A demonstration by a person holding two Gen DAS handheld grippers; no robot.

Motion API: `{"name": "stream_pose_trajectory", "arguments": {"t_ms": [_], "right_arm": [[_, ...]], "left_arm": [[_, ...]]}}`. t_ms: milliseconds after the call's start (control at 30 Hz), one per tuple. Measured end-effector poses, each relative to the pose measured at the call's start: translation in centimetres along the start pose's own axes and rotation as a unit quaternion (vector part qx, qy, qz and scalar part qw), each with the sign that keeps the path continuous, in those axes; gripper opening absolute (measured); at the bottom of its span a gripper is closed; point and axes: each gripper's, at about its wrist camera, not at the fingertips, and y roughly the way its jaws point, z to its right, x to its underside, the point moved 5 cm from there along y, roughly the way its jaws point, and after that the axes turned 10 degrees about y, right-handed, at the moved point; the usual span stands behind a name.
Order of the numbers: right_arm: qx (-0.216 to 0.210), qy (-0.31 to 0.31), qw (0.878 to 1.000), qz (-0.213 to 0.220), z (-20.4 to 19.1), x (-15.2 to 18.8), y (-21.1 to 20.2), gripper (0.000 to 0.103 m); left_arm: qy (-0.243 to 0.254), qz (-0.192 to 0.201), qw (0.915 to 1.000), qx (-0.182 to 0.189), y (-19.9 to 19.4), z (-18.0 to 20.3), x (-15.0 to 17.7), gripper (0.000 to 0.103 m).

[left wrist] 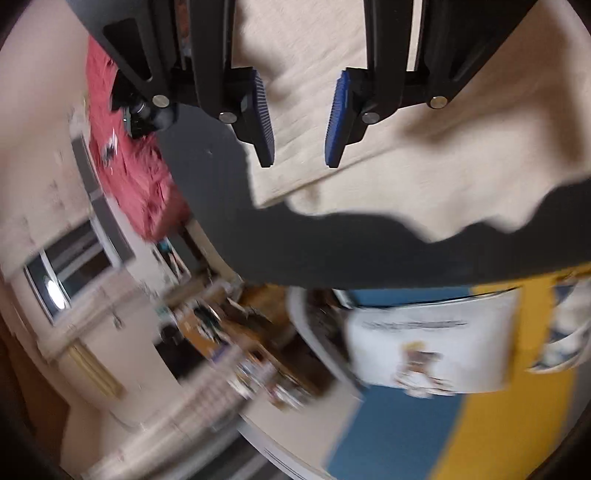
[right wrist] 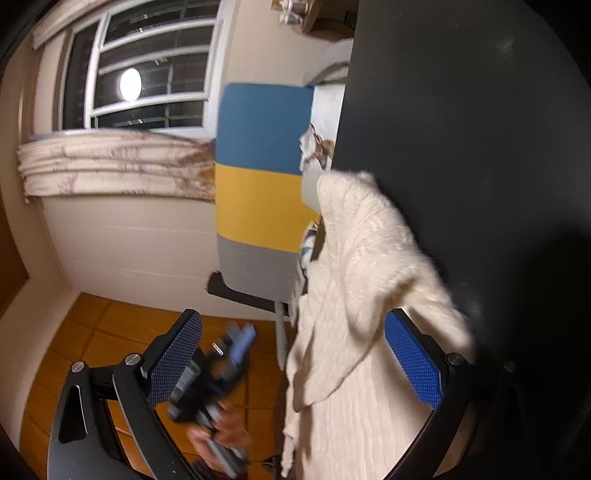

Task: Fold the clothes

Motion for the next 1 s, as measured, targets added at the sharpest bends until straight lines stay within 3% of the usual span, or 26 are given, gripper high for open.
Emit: {"name": "stream_pose_trajectory", "arguments": {"t_ms": [100,200,367,467,500,633,733,833,933,1000], "right_arm": [[0.022,-0.021,1.000,0.002,-0.2,-0.3,1.3,0.101],[0.028,-0.040,0.999,0.008,-0.4,-0.6,1.3,0.101],[0.030,-0.060,0.997,0.036,-0.6,-1.3,0.6,0.101],[0.065,-0.113,0.991,0.031,-1.0,-0.8,1.2,0.101],[0.081,-0.129,0.988,0.028,-1.0,-0.5,1.4,0.101],[0.135,-0.169,0.975,0.054,-0.9,0.0,1.4,0.101],[0.172,-0.193,0.962,0.084,-1.0,0.2,1.1,0.101],[0.211,-0.232,0.944,0.100,-0.8,1.1,1.6,0.101],[0.232,-0.254,0.934,0.093,-0.9,1.6,2.1,0.101],[0.224,-0.252,0.937,0.089,-0.8,1.6,1.9,0.101]], "left_arm": [[0.037,-0.064,0.9970,0.022,5.3,1.9,-2.4,0.037],[0.072,-0.109,0.9912,0.017,9.7,3.0,-3.7,0.038],[0.091,-0.174,0.9795,0.044,14.5,3.9,-3.8,0.039],[0.104,-0.210,0.9713,0.041,16.2,4.2,-2.9,0.030],[0.127,-0.199,0.9709,0.042,16.1,4.8,-2.9,0.012],[0.164,-0.098,0.9789,0.071,13.3,6.6,-3.1,0.009],[0.189,-0.036,0.9784,0.076,12.0,7.0,-2.5,0.009],[0.189,-0.073,0.9792,0.009,14.9,5.0,-0.9,0.013],[0.122,-0.075,0.9895,0.017,14.8,3.4,-0.8,0.026],[0.092,-0.057,0.9940,0.019,12.8,2.9,-1.3,0.026]]}}
